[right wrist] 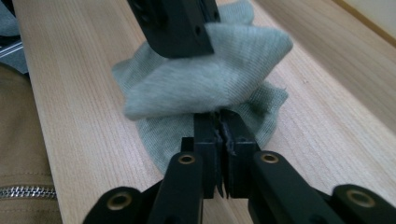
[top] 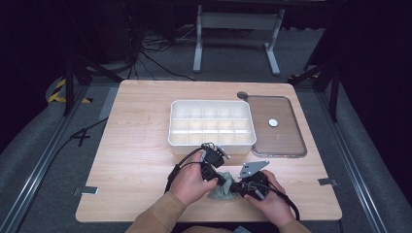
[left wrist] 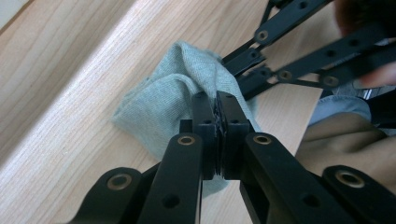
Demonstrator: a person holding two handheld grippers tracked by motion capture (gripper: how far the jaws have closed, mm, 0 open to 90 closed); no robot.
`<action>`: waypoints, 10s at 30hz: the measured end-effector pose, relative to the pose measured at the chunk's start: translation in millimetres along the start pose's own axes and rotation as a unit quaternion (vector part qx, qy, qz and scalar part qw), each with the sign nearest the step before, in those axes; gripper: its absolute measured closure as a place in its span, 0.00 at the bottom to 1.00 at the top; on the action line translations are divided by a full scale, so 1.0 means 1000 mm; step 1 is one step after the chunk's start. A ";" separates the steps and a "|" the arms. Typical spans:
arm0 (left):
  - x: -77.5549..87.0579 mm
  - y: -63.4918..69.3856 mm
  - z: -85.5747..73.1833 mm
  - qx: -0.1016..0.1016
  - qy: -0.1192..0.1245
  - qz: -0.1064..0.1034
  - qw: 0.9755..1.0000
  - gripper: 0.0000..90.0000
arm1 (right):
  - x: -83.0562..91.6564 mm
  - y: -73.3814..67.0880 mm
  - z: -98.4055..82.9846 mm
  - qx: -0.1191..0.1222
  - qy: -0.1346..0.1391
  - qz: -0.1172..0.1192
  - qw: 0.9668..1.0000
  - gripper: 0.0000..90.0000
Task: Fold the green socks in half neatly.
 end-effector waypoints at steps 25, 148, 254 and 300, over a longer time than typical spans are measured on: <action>0.036 -0.009 -0.021 -0.004 0.056 0.002 0.998 0.97 | 0.059 0.004 0.002 -0.024 0.038 -0.044 0.998 0.90; -0.001 -0.022 -0.041 -0.032 0.034 0.044 0.998 0.85 | 0.019 -0.011 0.011 -0.014 0.016 -0.035 0.999 0.99; -0.027 0.026 -0.013 -0.135 0.067 0.030 0.988 0.86 | 0.013 -0.003 -0.006 -0.053 -0.062 -0.049 0.995 0.89; -0.036 0.029 -0.022 -0.120 0.044 0.093 0.987 0.34 | 0.023 0.009 0.004 -0.106 -0.027 -0.058 0.992 0.54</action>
Point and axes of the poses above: each handheld gripper's, and its own axes: x roughly backward along the jaws, z roughly out of its top, y roughly to its right, the point moved 1 cm from there along -x, roughly forward along the jaws, and after that the axes turned 5 degrees about -x, right-handed, at the moved point
